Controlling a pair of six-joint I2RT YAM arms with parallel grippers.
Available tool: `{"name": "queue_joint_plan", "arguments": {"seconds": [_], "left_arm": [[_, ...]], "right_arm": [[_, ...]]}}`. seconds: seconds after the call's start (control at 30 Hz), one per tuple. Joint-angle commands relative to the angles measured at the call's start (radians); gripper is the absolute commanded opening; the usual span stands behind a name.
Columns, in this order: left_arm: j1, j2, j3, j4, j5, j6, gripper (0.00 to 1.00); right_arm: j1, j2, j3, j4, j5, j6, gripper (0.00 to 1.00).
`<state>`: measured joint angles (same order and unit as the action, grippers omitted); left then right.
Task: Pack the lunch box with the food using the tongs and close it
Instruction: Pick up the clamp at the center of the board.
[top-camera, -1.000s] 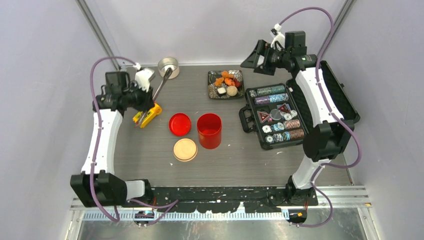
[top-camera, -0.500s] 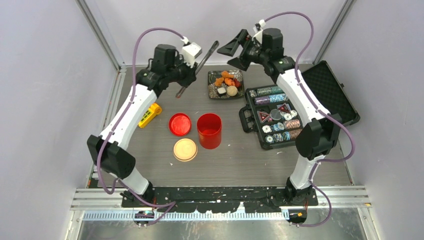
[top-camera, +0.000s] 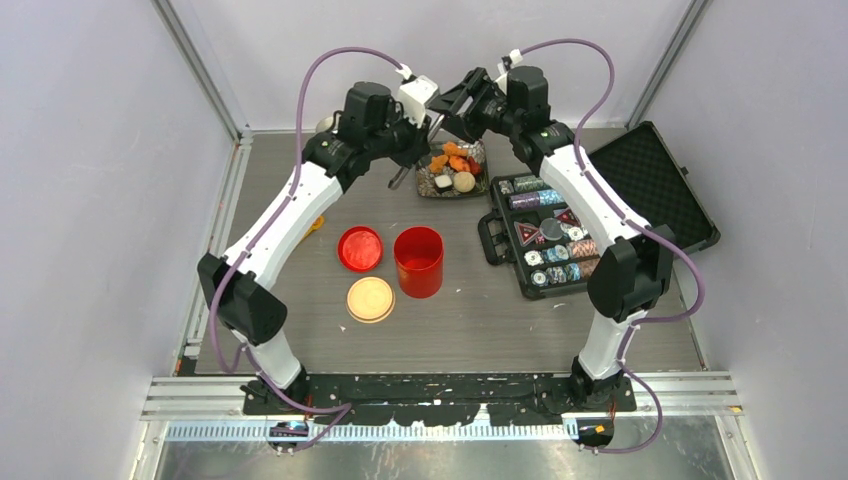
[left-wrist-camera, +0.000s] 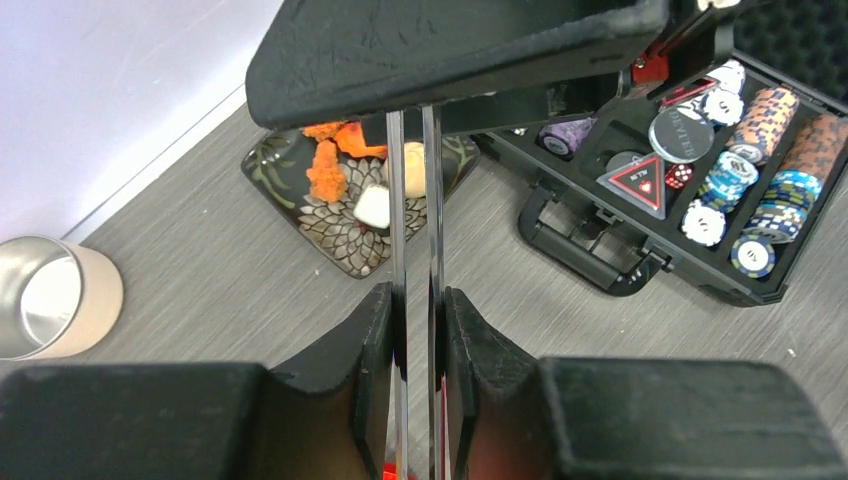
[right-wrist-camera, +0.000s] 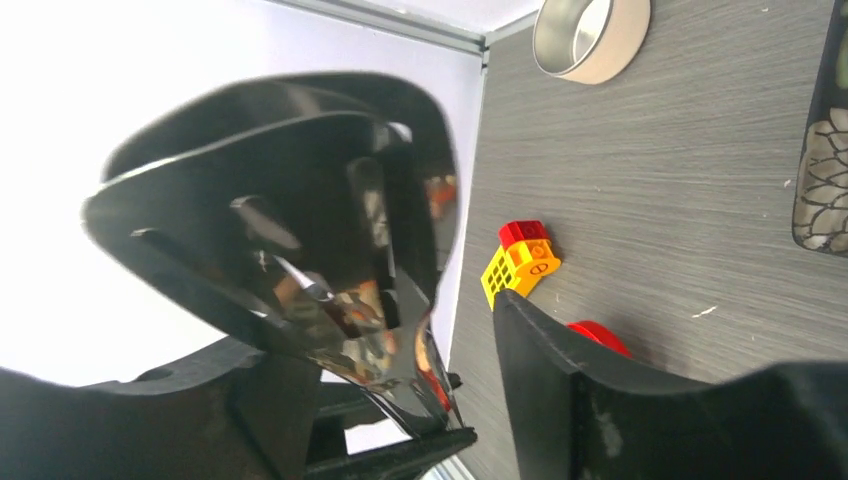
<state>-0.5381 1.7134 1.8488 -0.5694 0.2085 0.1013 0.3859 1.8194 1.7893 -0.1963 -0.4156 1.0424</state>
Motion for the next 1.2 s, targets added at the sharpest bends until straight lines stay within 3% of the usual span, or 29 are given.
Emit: {"name": "queue_joint_plan", "arguments": {"seconds": [0.0, 0.27, 0.4, 0.57, 0.87, 1.17], "left_arm": [[-0.011, -0.002, 0.041, 0.066, -0.006, -0.053, 0.22], [-0.014, -0.003, 0.033, 0.073, 0.004, -0.091, 0.26], [-0.012, -0.021, 0.006, 0.099, 0.01, -0.13, 0.54], [-0.004, -0.036, -0.033, 0.114, 0.023, -0.182, 0.69], [-0.002, -0.043, -0.07, 0.073, -0.005, -0.276, 0.7], [-0.001, -0.037, -0.072, 0.055, 0.007, -0.479, 0.8]], "right_arm": [[0.005, -0.025, -0.014, 0.104, 0.04, 0.057, 0.61], [0.003, -0.043, -0.059, 0.138, 0.055, 0.114, 0.27], [0.0, -0.045, -0.056, 0.14, 0.064, 0.15, 0.17], [-0.005, -0.048, -0.057, 0.149, 0.063, 0.17, 0.11], [-0.012, -0.06, -0.076, 0.156, 0.088, 0.182, 0.04], [-0.012, -0.07, -0.114, 0.191, 0.162, 0.173, 0.0]]}}
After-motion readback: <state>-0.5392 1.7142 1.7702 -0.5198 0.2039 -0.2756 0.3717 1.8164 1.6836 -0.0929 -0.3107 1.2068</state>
